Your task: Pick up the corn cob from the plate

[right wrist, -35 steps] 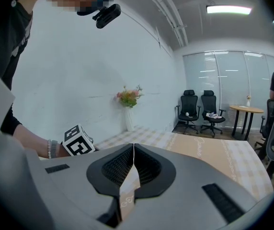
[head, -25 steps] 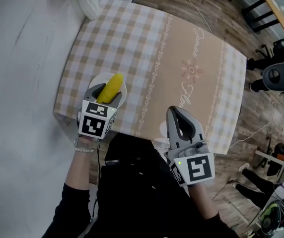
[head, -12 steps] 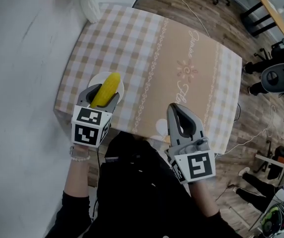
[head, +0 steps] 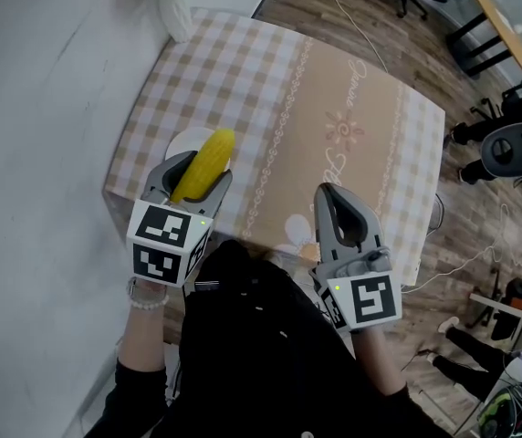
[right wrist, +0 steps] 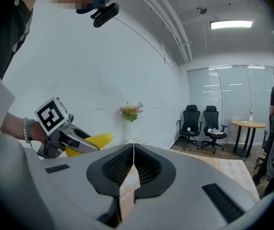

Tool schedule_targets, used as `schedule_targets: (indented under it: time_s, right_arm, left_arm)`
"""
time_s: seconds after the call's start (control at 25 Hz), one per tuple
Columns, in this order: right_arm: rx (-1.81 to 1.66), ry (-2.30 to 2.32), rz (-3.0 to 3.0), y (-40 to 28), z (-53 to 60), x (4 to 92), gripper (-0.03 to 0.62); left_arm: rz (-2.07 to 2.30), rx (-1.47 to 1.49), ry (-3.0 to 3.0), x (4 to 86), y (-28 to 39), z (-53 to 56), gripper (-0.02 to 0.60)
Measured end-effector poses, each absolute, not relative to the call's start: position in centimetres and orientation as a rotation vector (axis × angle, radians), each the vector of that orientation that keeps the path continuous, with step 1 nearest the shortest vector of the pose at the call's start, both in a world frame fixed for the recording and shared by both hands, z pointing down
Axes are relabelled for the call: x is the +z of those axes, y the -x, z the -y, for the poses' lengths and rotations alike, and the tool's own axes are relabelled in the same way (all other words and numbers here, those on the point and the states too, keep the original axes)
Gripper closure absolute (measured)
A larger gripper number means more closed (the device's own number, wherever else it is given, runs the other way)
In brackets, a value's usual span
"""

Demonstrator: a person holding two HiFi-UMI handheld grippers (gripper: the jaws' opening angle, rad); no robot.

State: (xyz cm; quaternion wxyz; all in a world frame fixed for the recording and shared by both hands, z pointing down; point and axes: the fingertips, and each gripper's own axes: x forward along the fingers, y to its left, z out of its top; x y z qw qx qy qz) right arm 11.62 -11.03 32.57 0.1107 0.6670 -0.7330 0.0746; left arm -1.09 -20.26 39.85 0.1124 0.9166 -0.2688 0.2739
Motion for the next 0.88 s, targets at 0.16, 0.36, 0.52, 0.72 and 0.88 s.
schedule_targets:
  time_s: [0.16, 0.36, 0.52, 0.72, 0.88]
  right_arm:
    - [0.206, -1.957, 2.165, -11.9, 10.8, 32.2, 0.551]
    - [0.196, -1.952, 2.177, -12.3, 10.5, 32.0, 0.553]
    - [0.183, -1.945, 2.192, -12.4, 10.6, 31.6, 0.552]
    - [0.157, -1.947, 2.209, -12.6, 10.7, 30.9, 0.552]
    - [0.137, -1.946, 2.216, -12.6, 10.9, 30.4, 0.551]
  left_arm:
    - [0.804, 0.77, -2.712, 37.8, 1.1, 19.4, 0.327]
    - [0.835, 0.725, -2.751, 35.4, 1.1, 18.5, 0.327]
    - [0.856, 0.694, -2.769, 34.3, 1.3, 18.0, 0.326]
    - [0.847, 0.689, -2.798, 33.3, 1.2, 17.1, 0.327]
    - [0.842, 0.684, -2.817, 32.7, 1.2, 16.5, 0.326]
